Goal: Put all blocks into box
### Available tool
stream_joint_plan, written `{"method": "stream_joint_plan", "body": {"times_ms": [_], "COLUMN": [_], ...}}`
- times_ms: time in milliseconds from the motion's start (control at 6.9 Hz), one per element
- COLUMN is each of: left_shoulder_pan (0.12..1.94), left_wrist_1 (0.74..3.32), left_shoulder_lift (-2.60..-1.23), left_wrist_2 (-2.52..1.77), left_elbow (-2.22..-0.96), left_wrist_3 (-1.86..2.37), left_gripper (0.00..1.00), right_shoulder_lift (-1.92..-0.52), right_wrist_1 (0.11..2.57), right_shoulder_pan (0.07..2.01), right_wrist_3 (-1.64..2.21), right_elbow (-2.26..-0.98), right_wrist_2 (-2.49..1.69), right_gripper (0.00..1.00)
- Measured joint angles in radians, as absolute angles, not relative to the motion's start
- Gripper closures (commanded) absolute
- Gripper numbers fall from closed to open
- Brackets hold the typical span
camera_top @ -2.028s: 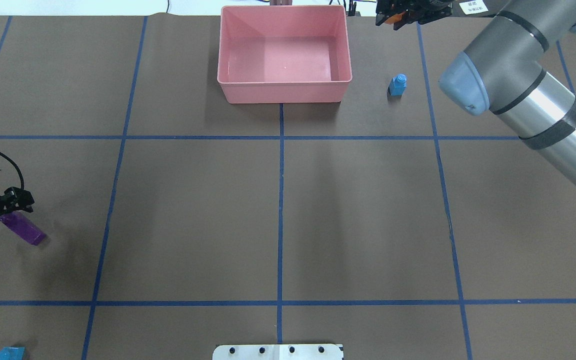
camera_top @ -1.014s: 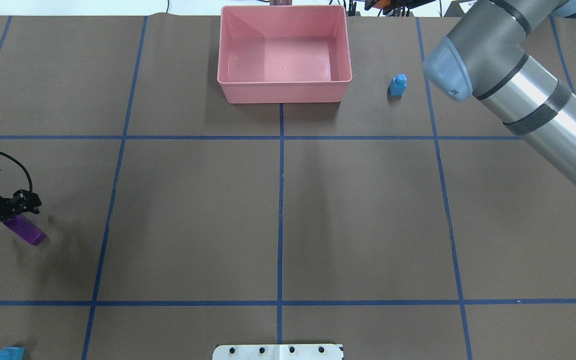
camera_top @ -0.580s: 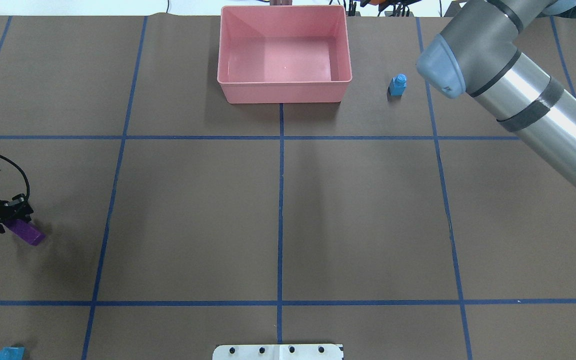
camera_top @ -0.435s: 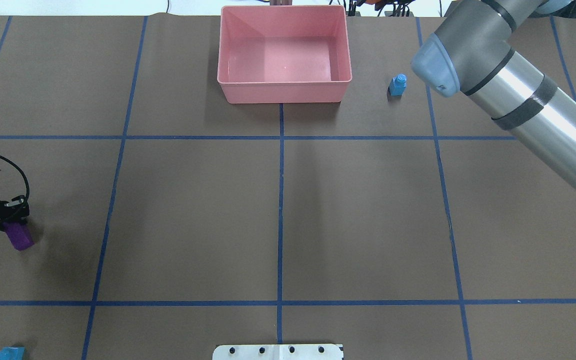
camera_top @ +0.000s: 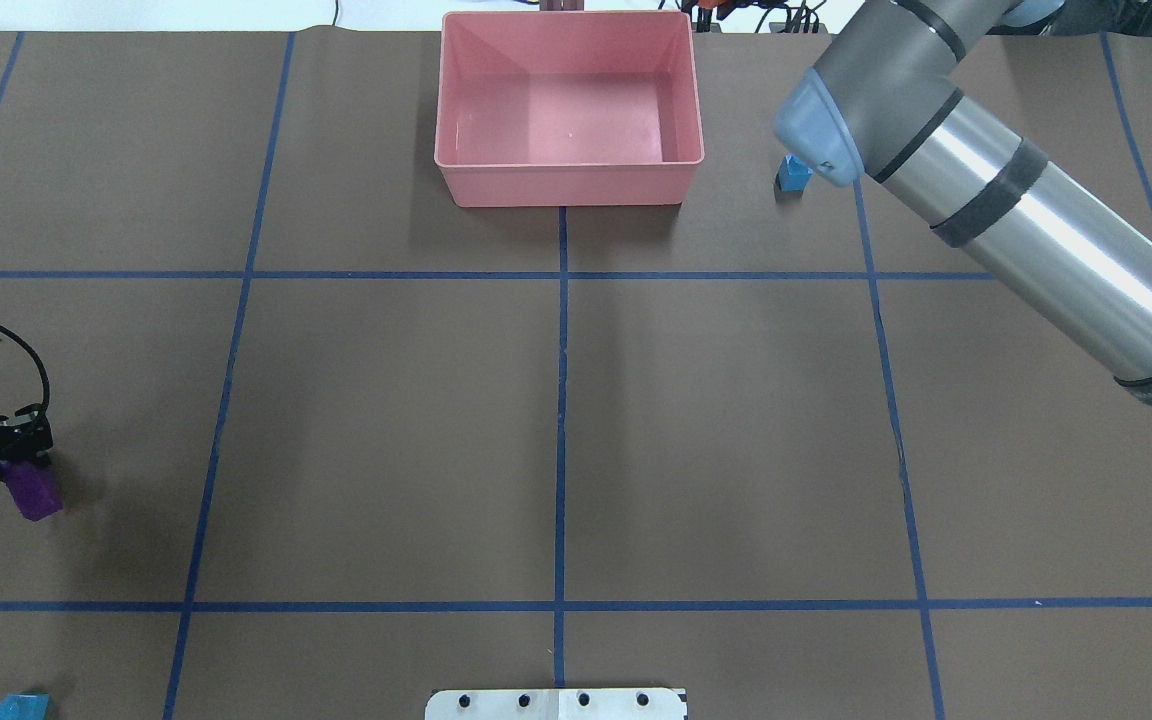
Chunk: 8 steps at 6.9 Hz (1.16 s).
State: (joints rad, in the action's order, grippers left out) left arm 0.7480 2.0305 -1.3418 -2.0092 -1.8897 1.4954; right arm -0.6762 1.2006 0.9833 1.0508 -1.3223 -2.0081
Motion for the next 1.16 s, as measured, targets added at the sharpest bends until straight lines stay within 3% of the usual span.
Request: {"method": "stream_joint_plan", "body": {"times_ms": [580,724,1014,1159], "left_shoulder_pan": [0.820,0.841,0.868,0.876], "left_wrist_1": [2.007,2.006,2.005,2.005], "left_shoulder_lift": [-1.344,-1.354,-1.389,-1.406], "left_wrist_2": [-2.126,-2.136,-2.146,-2.147], "left_elbow": [-1.997,-2.002,-2.005,-2.008], "left_wrist_3": [1.493,1.492,1.486,1.485], "left_gripper": [1.00,1.00,1.00,1.00], "right_shoulder_lift": [-0.547,-0.519,-0.504,-0.503], "right_wrist_1": [1.035,1.013,0.988,0.985], "right_shoulder_pan": [0.914,0.888,0.859,0.856], "right_wrist_3": [1.050,1.050,1.051,1.051], "right_elbow": [-1.032,-0.976,-0.934,-0.929], "right_wrist_2": [-1.905,-1.869,-1.827,-1.822], "right_gripper": [1.00,0.93,0.01,0.01]}}
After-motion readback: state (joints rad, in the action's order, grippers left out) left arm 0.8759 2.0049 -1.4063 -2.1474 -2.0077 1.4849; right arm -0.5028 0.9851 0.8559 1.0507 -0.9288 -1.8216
